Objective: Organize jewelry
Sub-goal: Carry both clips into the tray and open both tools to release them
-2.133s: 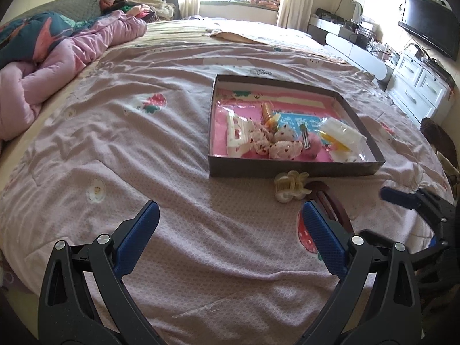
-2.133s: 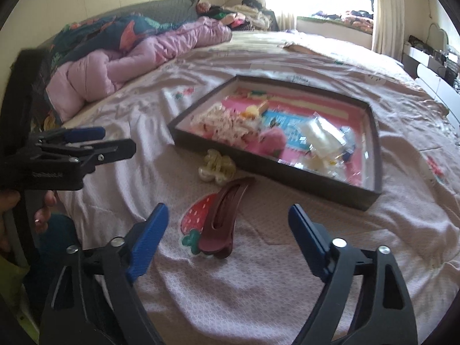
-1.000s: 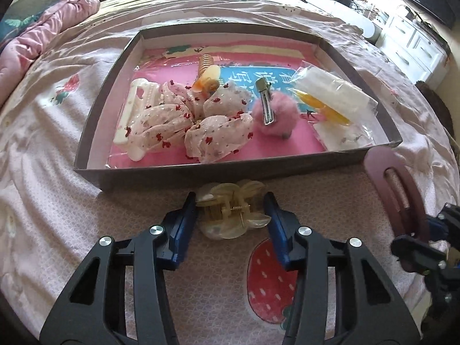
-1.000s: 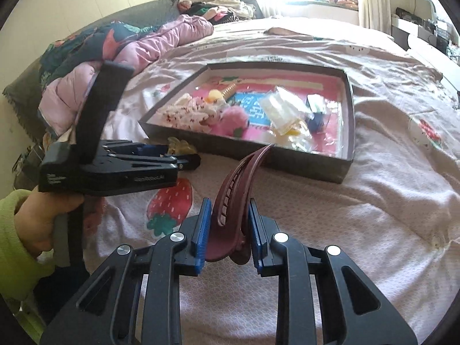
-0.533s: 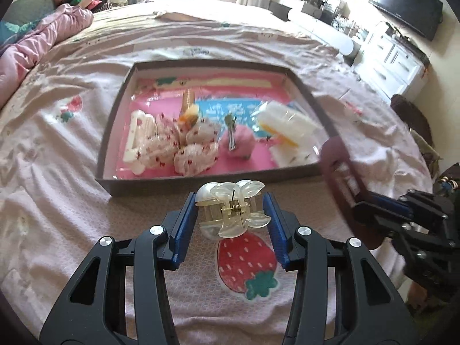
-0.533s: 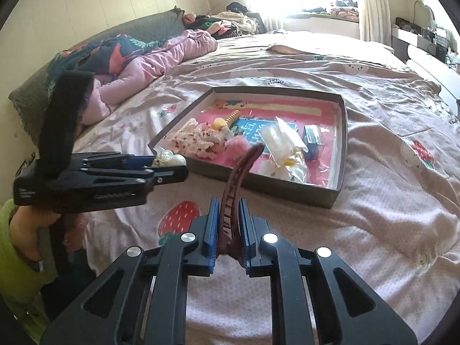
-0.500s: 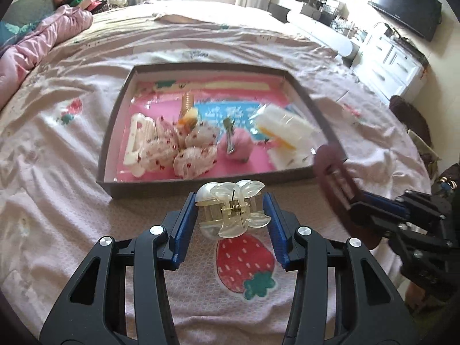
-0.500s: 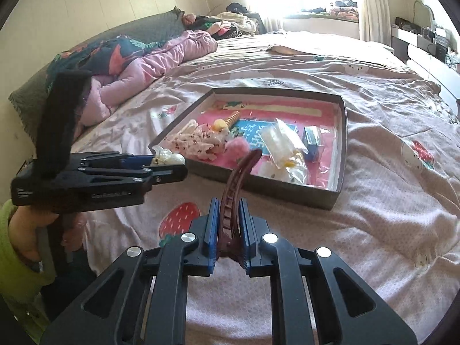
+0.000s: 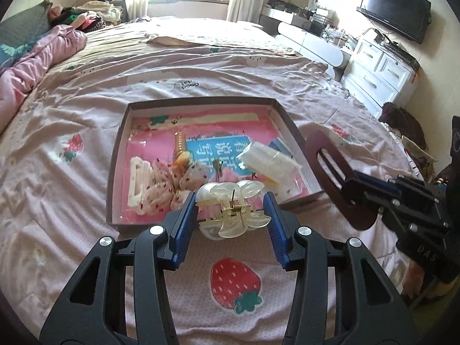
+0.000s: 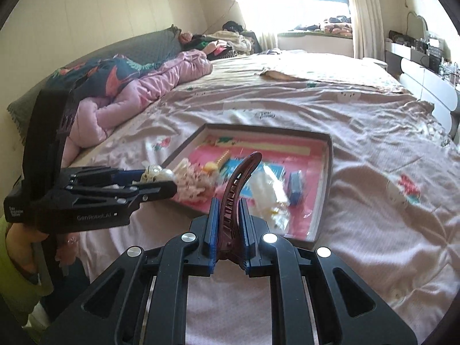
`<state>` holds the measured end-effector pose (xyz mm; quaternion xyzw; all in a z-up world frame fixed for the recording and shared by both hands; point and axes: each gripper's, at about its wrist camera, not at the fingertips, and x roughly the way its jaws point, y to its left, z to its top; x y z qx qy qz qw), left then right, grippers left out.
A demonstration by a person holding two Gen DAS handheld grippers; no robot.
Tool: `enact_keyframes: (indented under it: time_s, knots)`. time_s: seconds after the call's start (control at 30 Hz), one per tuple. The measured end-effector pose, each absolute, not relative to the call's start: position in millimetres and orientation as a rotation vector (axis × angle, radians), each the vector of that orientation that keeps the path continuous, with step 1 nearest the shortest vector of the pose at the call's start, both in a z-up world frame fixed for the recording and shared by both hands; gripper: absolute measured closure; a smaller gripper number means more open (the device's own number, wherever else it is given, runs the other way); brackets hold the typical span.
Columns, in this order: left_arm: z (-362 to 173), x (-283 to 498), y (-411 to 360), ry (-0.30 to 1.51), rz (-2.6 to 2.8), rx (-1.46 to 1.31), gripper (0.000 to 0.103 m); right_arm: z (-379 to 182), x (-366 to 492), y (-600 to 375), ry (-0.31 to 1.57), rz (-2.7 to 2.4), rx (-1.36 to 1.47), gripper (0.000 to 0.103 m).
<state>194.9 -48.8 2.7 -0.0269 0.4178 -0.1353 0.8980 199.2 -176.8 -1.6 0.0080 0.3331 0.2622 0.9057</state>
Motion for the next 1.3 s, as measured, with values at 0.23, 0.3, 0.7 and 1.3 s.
enact_keyframes:
  time_s: [0.23,0.3,0.7,1.3]
  knots:
    - [7.7,210.3,-52.7,0.855,-0.296,-0.054,0.065,10.8,214.9,-183.5,0.661,0.508,0.012,0.090]
    - [8.8,215.8,-53.7,0.851,-0.297,-0.053,0.065,11.6,221.5,-186.3,0.658,0.496,0.014,0.090]
    - [-14.2,259.0,-57.9,0.898,-0.282,-0.054,0.065,10.8,253.0,-190.8,0.656,0.455,0.008,0.090]
    - [-57.1,274.3,-42.6,0.969,-0.241,-0.058,0.065,-38.2,299.1,-164.8,0.758,0.475,-0.002,0.090]
